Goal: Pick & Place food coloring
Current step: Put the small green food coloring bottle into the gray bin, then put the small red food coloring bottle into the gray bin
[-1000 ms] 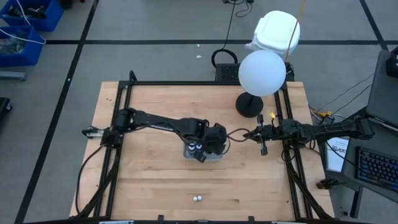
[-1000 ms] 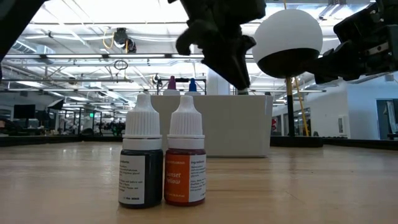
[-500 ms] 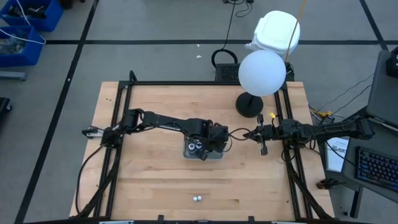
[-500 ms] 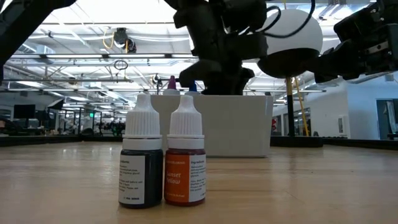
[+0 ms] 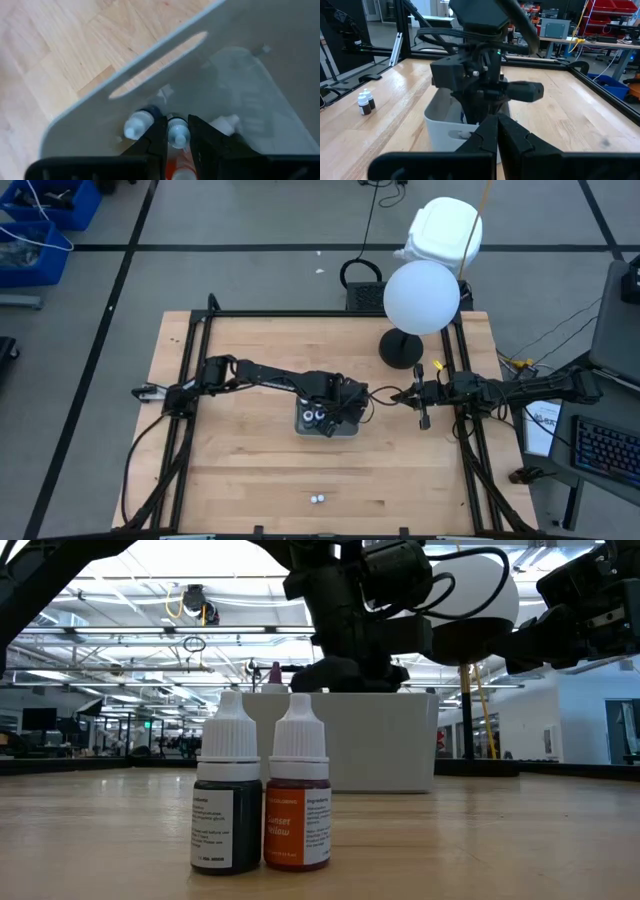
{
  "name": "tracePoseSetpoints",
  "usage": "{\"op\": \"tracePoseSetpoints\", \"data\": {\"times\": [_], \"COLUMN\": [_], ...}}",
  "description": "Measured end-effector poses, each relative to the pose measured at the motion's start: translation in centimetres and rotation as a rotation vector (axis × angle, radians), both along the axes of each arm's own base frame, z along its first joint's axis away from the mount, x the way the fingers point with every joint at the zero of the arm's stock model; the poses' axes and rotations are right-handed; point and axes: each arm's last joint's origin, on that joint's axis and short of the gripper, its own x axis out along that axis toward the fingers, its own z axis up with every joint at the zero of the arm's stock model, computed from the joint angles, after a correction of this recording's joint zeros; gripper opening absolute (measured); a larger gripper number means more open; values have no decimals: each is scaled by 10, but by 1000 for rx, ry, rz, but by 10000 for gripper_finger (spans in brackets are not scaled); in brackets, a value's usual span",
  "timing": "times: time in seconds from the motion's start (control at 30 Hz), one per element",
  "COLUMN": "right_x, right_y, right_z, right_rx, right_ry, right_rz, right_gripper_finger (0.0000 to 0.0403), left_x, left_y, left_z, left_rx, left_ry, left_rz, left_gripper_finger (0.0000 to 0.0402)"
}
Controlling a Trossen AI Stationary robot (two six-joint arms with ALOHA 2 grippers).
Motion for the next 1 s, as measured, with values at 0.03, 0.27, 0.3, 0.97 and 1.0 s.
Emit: {"op": "tracePoseSetpoints", "data": {"times": [0.03, 0.27, 0.3, 0.97, 1.0], "right_x": [0, 0, 0, 0, 0], "right_y": [0, 0, 0, 0, 0], "right_z": [0, 0, 0, 2, 2], "right_rx": [0, 0, 0, 8, 8], "right_ry": [0, 0, 0, -16, -23], "right_rz": [0, 0, 0, 0, 0], "right_gripper_finger": [0, 0, 0, 0, 0], "left_x": [0, 0, 0, -44, -50], "left_y": [0, 0, 0, -26, -25], "left_z": [0, 2, 2, 113, 120], "left_rx": [0, 4, 7, 214, 209], "left_ry": [2, -2, -3, 305, 318], "left_rz": [1, -9, -12, 24, 53], "left_gripper_finger": [68, 106, 111, 97, 82]}}
